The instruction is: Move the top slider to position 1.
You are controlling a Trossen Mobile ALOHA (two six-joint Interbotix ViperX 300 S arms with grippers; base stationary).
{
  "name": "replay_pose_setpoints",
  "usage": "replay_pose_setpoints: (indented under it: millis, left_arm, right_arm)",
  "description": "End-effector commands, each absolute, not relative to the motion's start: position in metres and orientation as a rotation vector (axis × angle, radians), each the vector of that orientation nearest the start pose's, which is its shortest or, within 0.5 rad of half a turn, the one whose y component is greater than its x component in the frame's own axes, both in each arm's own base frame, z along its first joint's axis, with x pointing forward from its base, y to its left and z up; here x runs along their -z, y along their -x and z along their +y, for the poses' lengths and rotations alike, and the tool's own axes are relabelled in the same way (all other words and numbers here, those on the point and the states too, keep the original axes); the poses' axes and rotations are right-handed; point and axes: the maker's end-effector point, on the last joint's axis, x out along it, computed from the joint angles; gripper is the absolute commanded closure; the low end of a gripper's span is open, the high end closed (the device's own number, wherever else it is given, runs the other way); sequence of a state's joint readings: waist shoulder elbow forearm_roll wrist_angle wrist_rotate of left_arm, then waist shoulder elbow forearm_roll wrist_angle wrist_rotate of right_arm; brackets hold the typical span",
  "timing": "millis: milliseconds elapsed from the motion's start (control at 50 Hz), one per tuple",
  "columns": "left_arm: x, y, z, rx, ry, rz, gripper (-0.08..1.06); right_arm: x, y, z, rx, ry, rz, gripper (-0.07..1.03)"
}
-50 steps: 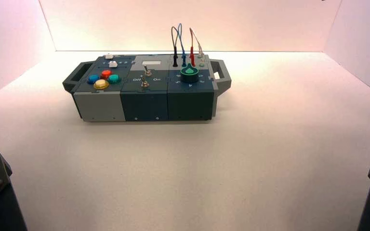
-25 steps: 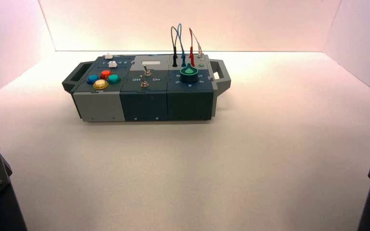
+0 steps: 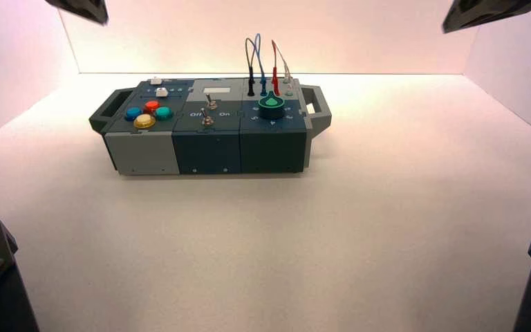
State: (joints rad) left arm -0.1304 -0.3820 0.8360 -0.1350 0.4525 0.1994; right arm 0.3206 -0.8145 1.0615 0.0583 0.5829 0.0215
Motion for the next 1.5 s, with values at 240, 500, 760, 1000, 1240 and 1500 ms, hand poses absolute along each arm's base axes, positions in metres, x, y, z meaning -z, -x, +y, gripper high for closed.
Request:
replay_pose_setpoints:
  millis: [240,500,760,1000,1240,1500]
  left_arm:
    - [-0.159,-0.353,-0.085,0.285,-0.133,0.924,1.01]
    - [-0.132,-0.383,-0.101,0.316,-0.150,1.063,1.01]
    - [-0.101,-0.405,-0.106,0.320,-0.162,1.148,1.01]
    - [-0.082,-0.423,-0.109,0.322,-0.174,1.177,1.01]
    - [-0.075,-0.439,-0.103,0.314,-0.177,1.176,1.01]
    - [-0.067,-0.449,-0.090,0.291,-0.166,1.188,1.01]
  right_arm:
    - [-0.188,-0.225,0.089,-0.335,0.058,0.805,0.99]
    - [-0.193,-0.222,0.088,-0.337,0.054,0.781,0.99]
    - [-0.196,-0.220,0.087,-0.338,0.050,0.766,0.99]
    - [-0.196,-0.219,0.086,-0.339,0.051,0.761,0.99]
    - [-0.197,-0.219,0.086,-0.338,0.048,0.755,0.99]
    - [-0.197,-0.219,0.086,-0.338,0.047,0.751,0.99]
